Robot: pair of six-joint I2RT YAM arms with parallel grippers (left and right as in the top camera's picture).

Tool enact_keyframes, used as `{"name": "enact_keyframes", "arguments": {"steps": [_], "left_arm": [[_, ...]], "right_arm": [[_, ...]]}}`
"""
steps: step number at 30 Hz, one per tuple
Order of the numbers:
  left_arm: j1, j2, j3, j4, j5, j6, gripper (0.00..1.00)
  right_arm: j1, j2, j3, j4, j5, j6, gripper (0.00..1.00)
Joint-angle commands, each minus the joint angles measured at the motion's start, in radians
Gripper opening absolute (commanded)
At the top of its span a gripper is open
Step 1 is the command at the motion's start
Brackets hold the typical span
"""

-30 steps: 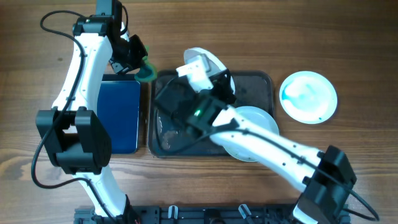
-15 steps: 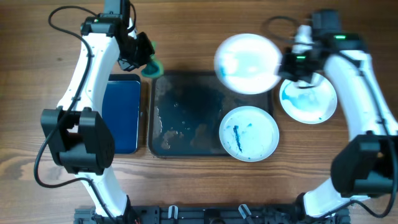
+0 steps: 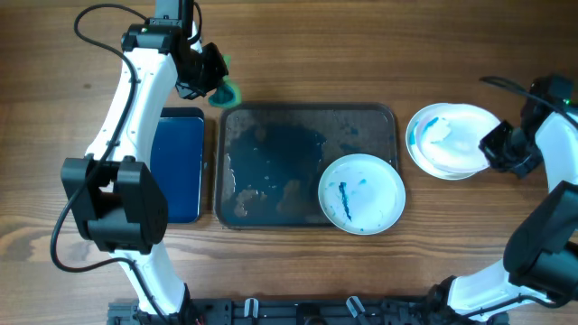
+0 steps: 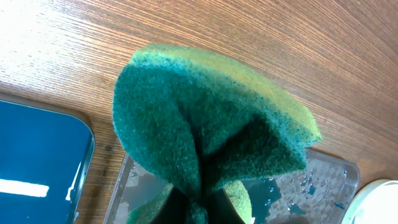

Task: Clean dirty plates on tray and stack at the side
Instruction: 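Lift the plate with the right gripper and stack it on the first plate, then grip the remaining white plate with the right gripper, drag it to tray center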

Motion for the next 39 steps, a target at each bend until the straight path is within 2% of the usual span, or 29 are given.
{"name": "enact_keyframes", "arguments": {"steps": [1, 4, 7, 11, 16, 22, 27, 37, 39], "left_arm": [[0.0, -0.004, 0.007, 0.007, -0.005, 0.019, 0.04], [0.0, -0.004, 0.007, 0.007, -0.005, 0.019, 0.04], [-0.002, -0.004, 0.007, 0.01, -0.005, 0.019, 0.04], [-0.004, -0.004, 0.007, -0.002, -0.006, 0.019, 0.04], [-0.013, -0.004, 0.007, -0.002, -0.005, 0.019, 0.04], [-0.015, -0.004, 0.007, -0.001, -0.006, 0.019, 0.04], [-0.015, -0.004, 0.007, -0.002, -0.006, 0.019, 0.04], [-0.015, -0.004, 0.007, -0.002, -0.006, 0.02, 0.04], [-0.015, -0.004, 0.007, -0.002, -0.006, 0.02, 0.04]], "right_arm": [[0.007, -0.021, -0.01, 0.042, -0.04, 0.013, 0.29], [0.031, -0.021, -0.01, 0.045, -0.162, -0.093, 0.37], [0.065, -0.023, 0.003, -0.035, -0.23, -0.15, 0.37], [0.124, -0.026, 0.005, -0.168, -0.468, -0.322, 0.36], [0.235, -0.026, -0.072, -0.227, -0.433, -0.307, 0.35], [0.315, -0.026, -0.211, -0.162, -0.433, -0.271, 0.23], [0.359, -0.026, -0.22, -0.1, -0.358, -0.27, 0.15], [0.416, -0.026, -0.23, -0.042, -0.327, -0.271, 0.14], [0.421, -0.026, -0.262, -0.016, -0.327, -0.267, 0.07]]}}
